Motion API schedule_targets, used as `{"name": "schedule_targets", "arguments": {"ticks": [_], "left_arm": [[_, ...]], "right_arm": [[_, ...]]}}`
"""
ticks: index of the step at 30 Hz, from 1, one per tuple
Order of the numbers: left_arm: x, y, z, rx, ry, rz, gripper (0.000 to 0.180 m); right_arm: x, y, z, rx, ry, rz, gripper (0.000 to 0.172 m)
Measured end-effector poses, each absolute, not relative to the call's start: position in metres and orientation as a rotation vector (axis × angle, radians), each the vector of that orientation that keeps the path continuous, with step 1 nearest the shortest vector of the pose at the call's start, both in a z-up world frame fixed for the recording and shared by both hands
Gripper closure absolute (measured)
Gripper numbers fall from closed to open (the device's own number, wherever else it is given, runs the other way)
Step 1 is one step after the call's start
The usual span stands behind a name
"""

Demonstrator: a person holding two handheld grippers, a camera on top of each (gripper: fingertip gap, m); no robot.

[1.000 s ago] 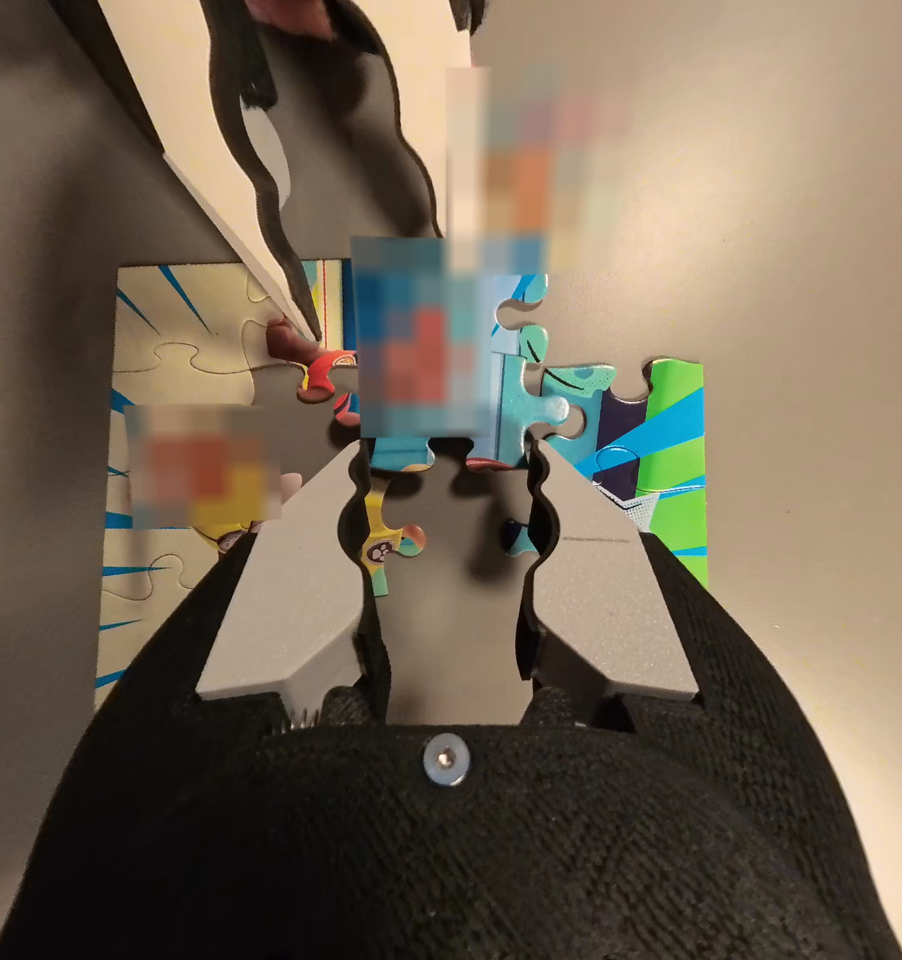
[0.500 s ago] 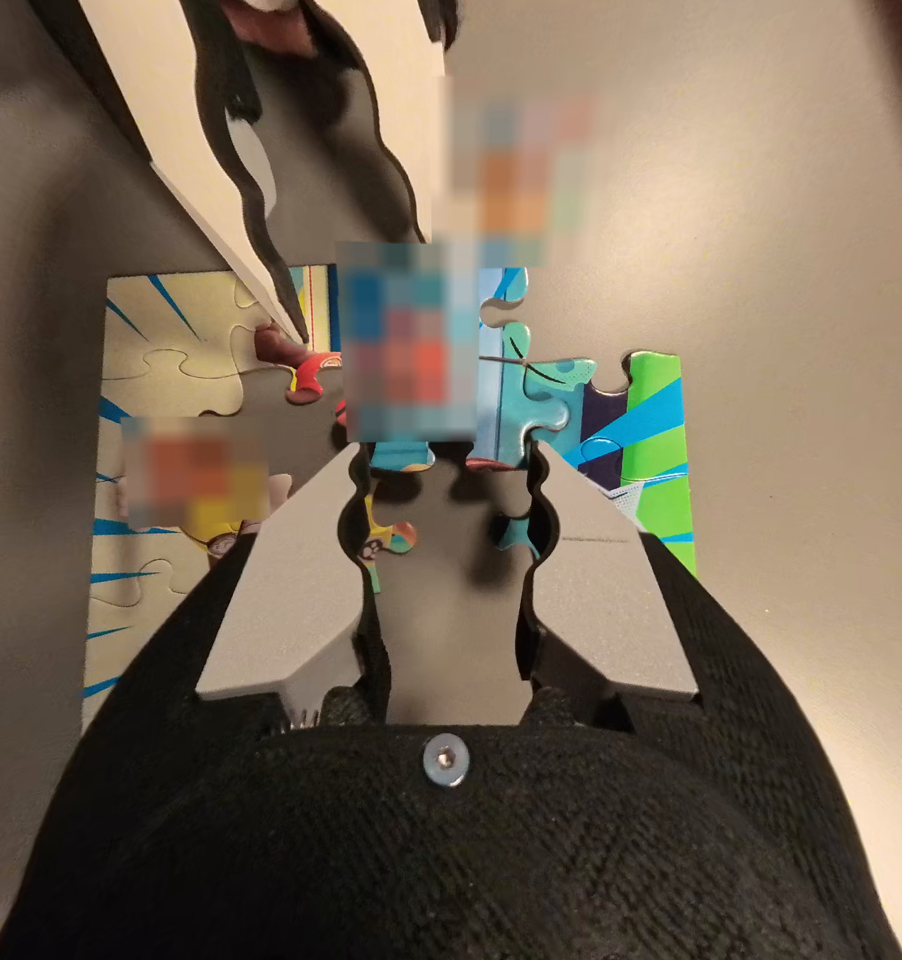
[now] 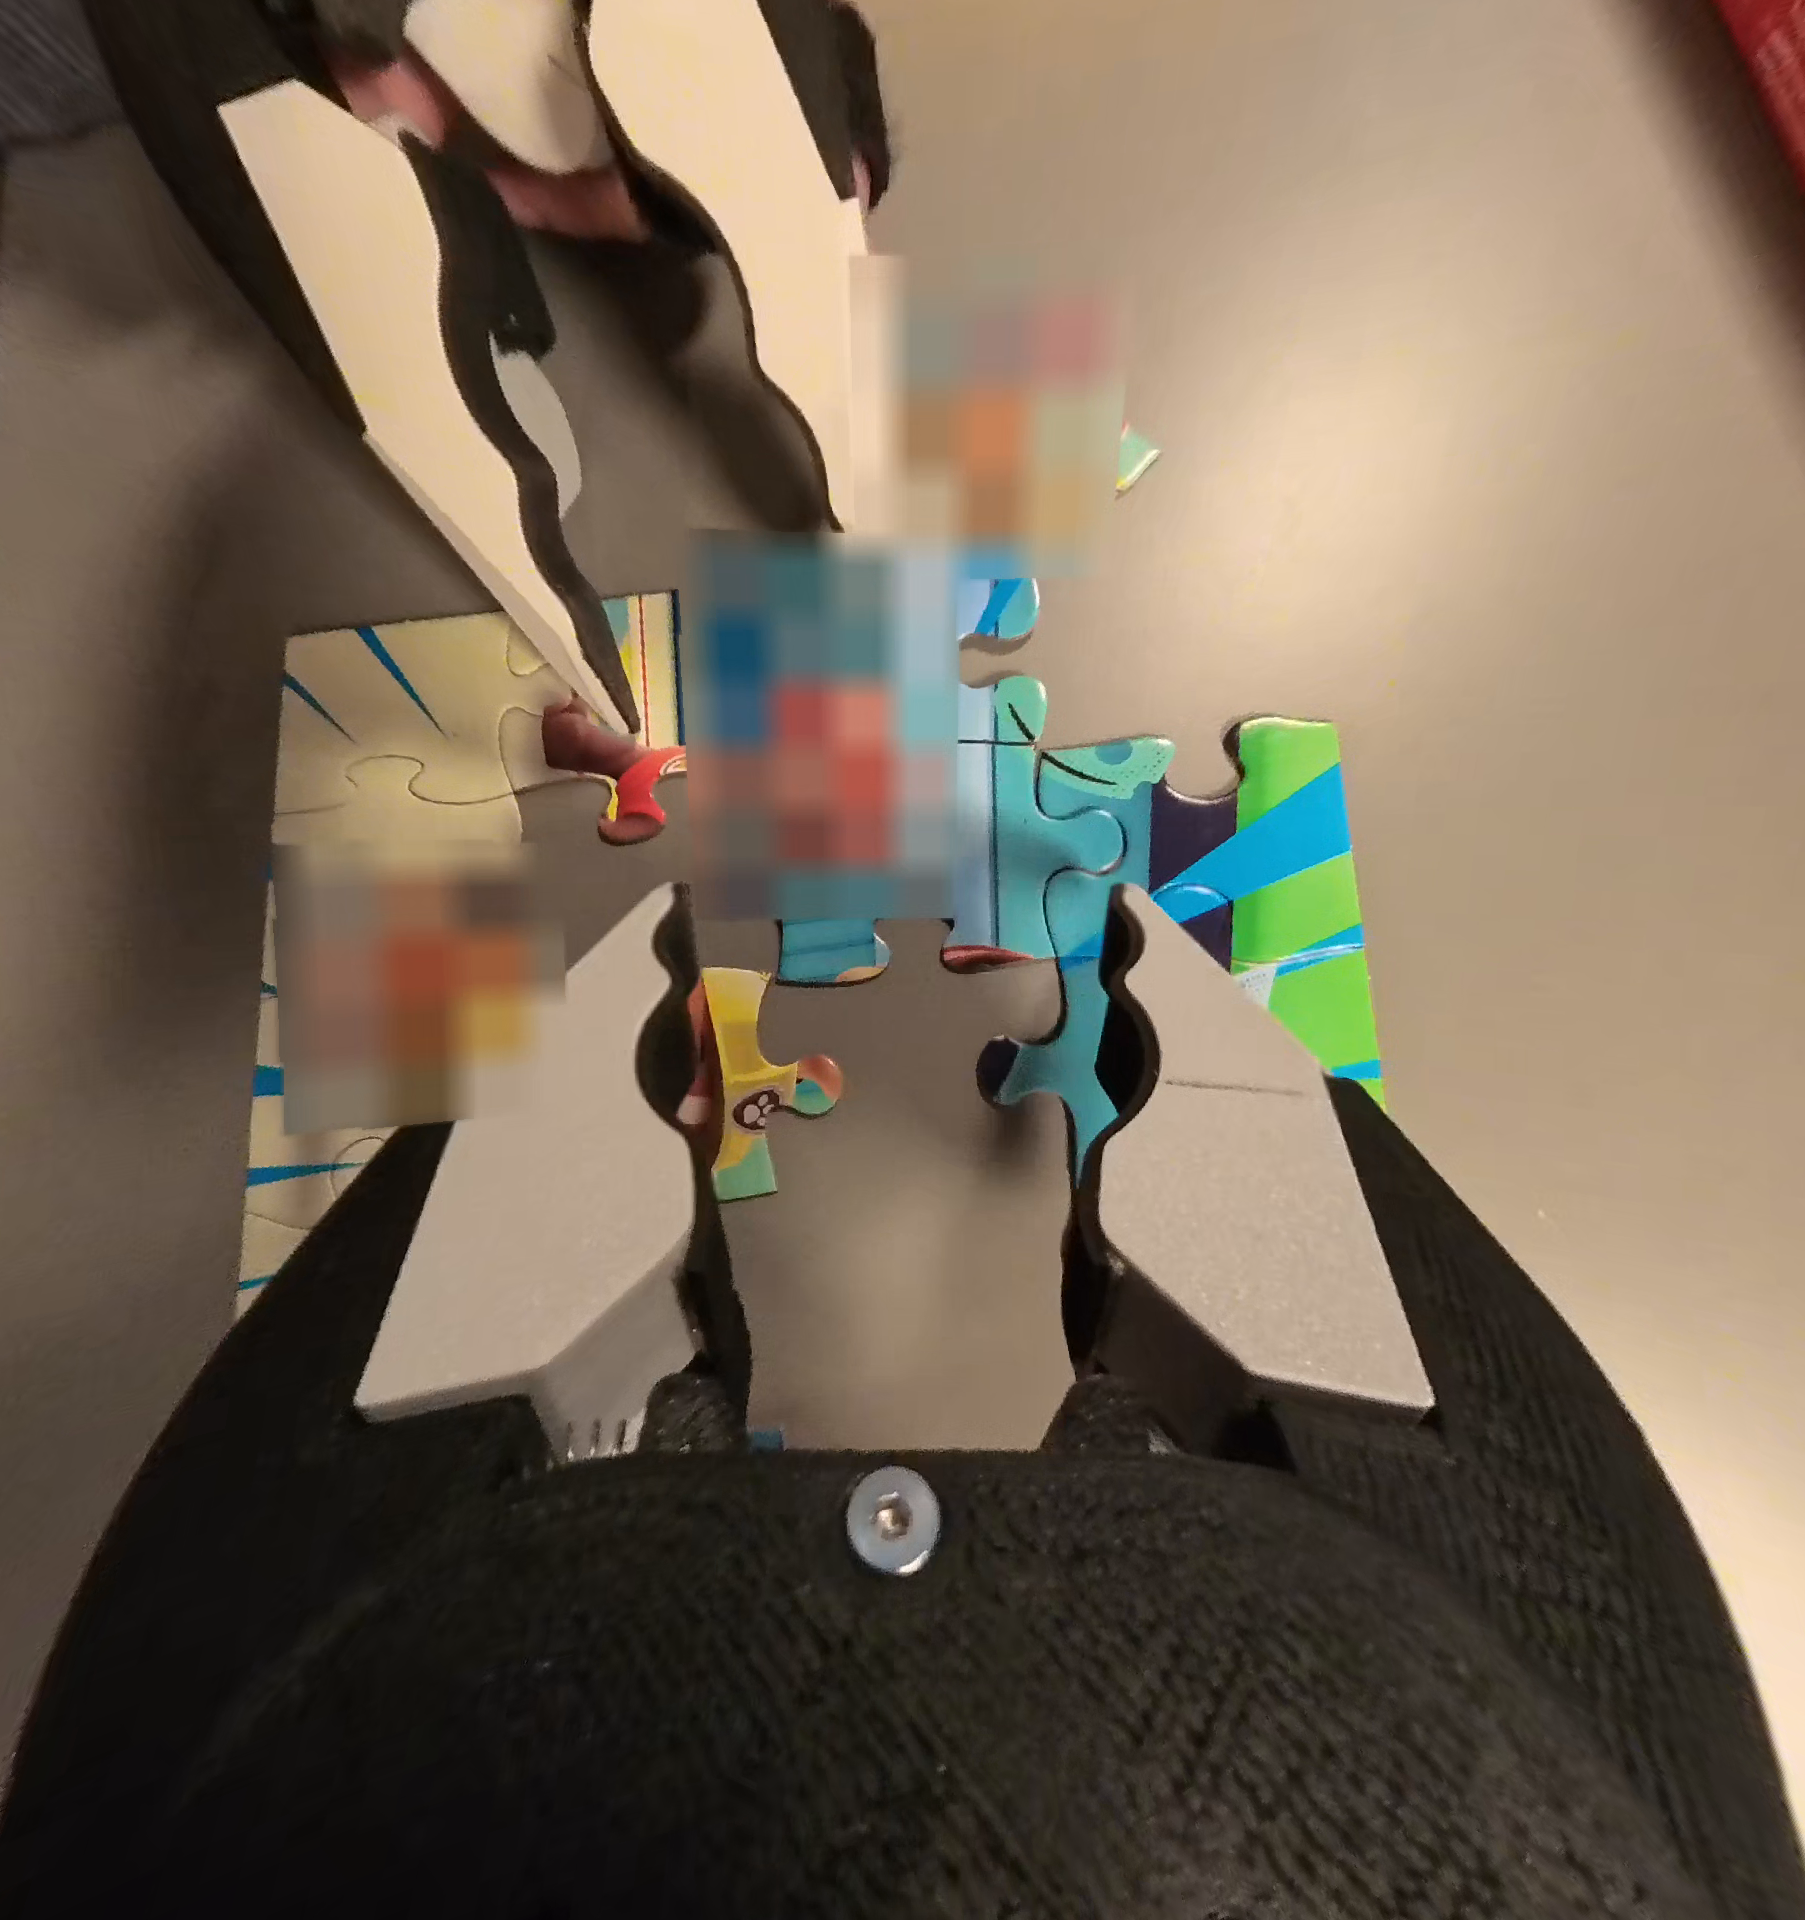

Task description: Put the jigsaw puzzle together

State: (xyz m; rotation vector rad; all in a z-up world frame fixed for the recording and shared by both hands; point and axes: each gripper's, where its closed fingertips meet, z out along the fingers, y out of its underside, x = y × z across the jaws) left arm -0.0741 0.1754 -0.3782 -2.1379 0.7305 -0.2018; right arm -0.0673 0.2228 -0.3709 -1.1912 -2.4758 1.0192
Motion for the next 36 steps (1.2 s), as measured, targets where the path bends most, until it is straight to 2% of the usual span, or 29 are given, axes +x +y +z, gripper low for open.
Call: {"name": "schedule_targets", "arguments": {"ticks": [5,14,21,28,31,33,36], "left_arm": [[-0.075,0.176,-0.379,-2.148,0.717,-0.218,0.121],[-0.075,0.175,-0.381,-2.180,0.678,-0.261,0.120],[-0.074,0.176,-0.382,-2.196,0.658,-0.285,0.122],[-0.072,0.177,-0.382,-2.200,0.644,-0.281,0.122],[-0.073,0.177,-0.382,-2.197,0.642,-0.273,0.121],[-0.063,0.170,-0.380,-2.162,0.728,-0.320,0.111],[-0.059,0.169,-0.364,-2.062,0.711,-0.361,0.115]], "right_arm": [[-0.066,0.219,-0.375,-1.155,-2.482,1.000,0.119],[-0.079,0.210,-0.381,-1.132,-2.472,0.906,0.147],[-0.079,0.210,-0.382,-1.201,-2.493,0.774,0.148],[-0.072,0.200,-0.384,-1.170,-2.583,0.505,0.172],[-0.073,0.201,-0.383,-1.178,-2.627,0.498,0.168],[-0.077,0.201,-0.381,-1.248,-2.603,0.584,0.163],[-0.079,0.199,-0.383,-1.302,-2.574,0.650,0.163]]}}
